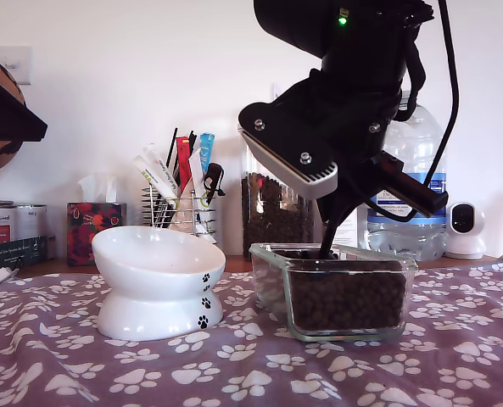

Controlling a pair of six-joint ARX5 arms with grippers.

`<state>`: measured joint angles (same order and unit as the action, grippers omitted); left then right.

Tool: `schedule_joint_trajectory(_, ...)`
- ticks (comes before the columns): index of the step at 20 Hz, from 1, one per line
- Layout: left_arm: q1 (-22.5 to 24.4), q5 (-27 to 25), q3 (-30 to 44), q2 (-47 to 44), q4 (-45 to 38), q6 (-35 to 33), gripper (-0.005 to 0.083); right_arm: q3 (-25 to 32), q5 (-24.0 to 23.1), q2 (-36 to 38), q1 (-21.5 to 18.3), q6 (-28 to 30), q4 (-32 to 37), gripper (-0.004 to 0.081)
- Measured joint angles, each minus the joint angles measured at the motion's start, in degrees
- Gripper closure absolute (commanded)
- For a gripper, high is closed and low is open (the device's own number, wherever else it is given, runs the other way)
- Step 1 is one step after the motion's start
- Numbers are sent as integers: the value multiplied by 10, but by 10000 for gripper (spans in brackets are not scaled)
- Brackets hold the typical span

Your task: Measure one spoon of cat food and pour it into the food bowl

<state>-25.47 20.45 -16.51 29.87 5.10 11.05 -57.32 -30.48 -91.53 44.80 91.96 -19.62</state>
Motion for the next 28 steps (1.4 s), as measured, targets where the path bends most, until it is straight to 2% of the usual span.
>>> schedule_joint_trajectory(13,0,0,0,0,0,0,793,0,14,14,12,-52,-36,782)
schedule_joint_trajectory(18,0,0,0,0,0,0,793,1,35,29,21,-91,-47,782)
schedule_joint_trajectory(23,0,0,0,0,0,0,793,1,42,37,22,-97,-65,782)
schedule_joint_trajectory(28,0,0,0,0,0,0,793,1,75,41,22,-159,-78,782)
